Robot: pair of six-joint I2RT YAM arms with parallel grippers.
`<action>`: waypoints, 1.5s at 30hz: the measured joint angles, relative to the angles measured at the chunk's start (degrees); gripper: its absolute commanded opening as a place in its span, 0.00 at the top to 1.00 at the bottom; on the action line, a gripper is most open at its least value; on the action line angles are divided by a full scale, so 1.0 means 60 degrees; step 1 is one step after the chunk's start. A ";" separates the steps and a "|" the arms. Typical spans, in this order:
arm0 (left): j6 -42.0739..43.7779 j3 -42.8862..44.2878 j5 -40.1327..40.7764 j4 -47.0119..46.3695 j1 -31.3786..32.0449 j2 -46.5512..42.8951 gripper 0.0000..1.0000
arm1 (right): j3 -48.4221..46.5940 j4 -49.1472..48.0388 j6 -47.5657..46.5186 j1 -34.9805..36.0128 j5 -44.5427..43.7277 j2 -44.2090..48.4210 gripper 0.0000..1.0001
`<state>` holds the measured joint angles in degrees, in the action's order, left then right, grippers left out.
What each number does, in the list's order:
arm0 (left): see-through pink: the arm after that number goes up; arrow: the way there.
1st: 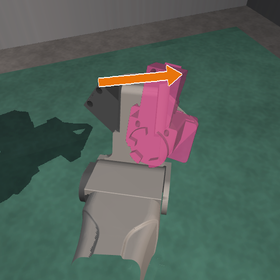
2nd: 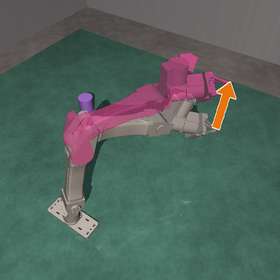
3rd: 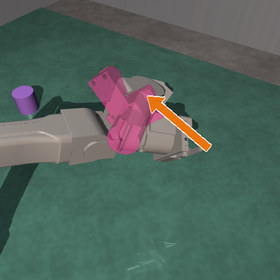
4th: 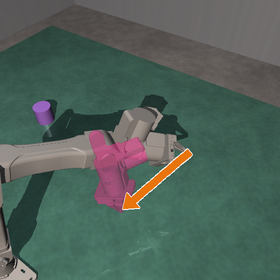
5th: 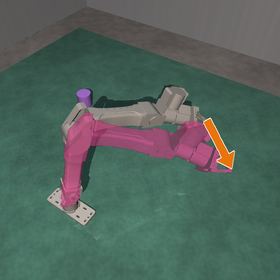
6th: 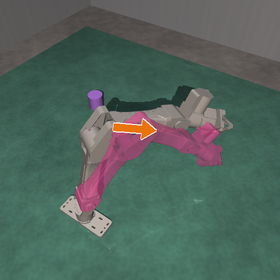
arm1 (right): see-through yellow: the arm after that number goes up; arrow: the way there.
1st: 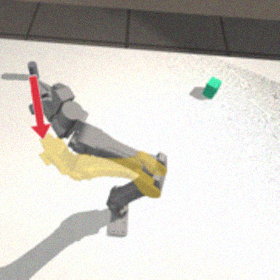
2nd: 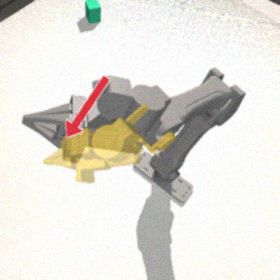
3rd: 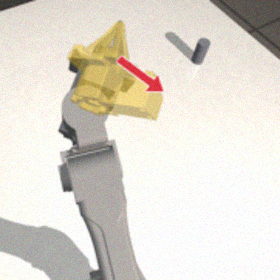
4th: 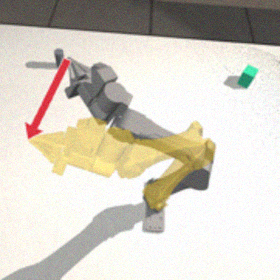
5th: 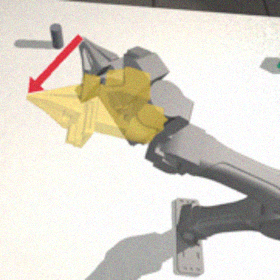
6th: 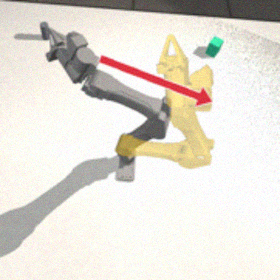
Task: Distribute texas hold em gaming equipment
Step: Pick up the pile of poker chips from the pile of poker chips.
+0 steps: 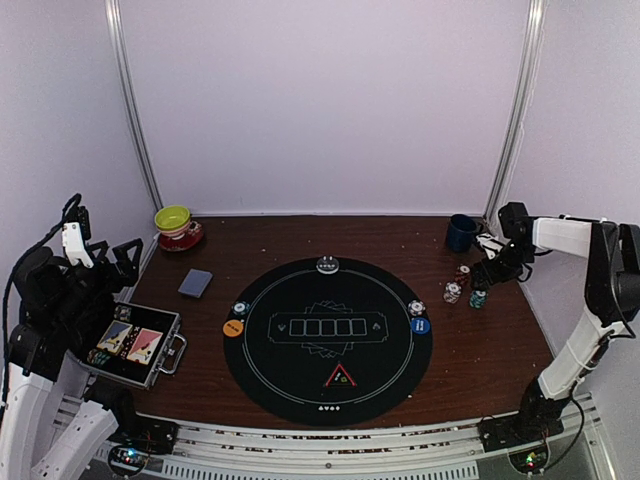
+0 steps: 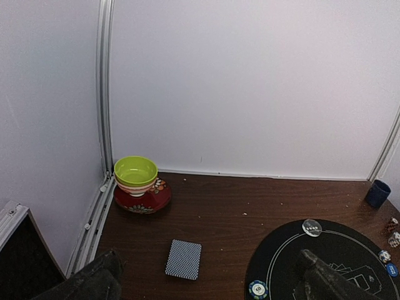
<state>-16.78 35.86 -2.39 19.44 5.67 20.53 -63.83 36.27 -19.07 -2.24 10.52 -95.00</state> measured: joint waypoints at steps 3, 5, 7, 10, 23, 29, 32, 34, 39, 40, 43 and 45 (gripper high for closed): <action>0.0000 0.0000 0.0000 0.0000 0.0000 0.0000 0.02 | 0.0000 0.0149 -0.0120 0.0000 0.0113 0.0029 0.15; 0.0000 0.0000 0.0000 0.0000 0.0000 0.0000 0.02 | 0.0000 0.0178 -0.0160 0.0000 0.0175 0.0047 0.15; 0.0000 0.0000 0.0000 0.0000 0.0000 0.0000 0.02 | 0.0000 0.0219 -0.0215 0.0000 0.0193 0.0069 0.15; 0.0000 0.0000 0.0000 0.0000 0.0000 0.0000 0.02 | 0.0000 0.0219 -0.0299 0.0000 0.0251 0.0124 0.16; 0.0004 0.0000 0.0000 -0.0004 0.0000 0.0000 0.02 | 0.0102 -0.0554 -0.0430 0.0109 0.0882 0.1045 0.16; 0.0007 0.0000 0.0000 -0.0004 0.0000 -0.0004 0.02 | 0.0401 -0.1005 -0.0605 0.0732 0.1016 0.1169 0.17; 0.0018 0.0000 0.0000 -0.0004 0.0000 -0.0004 0.02 | 0.0506 -0.1104 -0.0619 0.1089 0.0994 0.1158 0.17; 0.0025 0.0000 0.0000 -0.0004 0.0000 -0.0004 0.02 | 0.0510 -0.1177 -0.0619 0.1300 0.0929 0.1089 0.17; 0.0025 0.0000 0.0000 -0.0004 0.0000 -0.0004 0.02 | 0.0510 -0.1330 -0.0605 0.1676 0.0586 0.0572 0.19; 0.0025 0.0000 0.0000 -0.0004 0.0000 -0.0004 0.02 | 0.0510 -0.1337 -0.0597 0.1727 0.0517 0.0452 0.20; 0.0025 0.0000 -0.0004 -0.0004 0.0000 -0.0004 0.02 | 0.0510 -0.1337 -0.0572 0.1836 0.0310 0.0208 0.22; 0.0025 0.0000 0.0000 -0.0004 0.0000 -0.0004 0.02 | 0.0510 -0.1337 -0.0572 0.1872 0.0219 0.0131 0.23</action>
<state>-16.62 35.86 -2.39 19.42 5.67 20.51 -60.77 28.25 -22.50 8.99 11.84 -94.21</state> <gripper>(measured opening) 0.980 0.785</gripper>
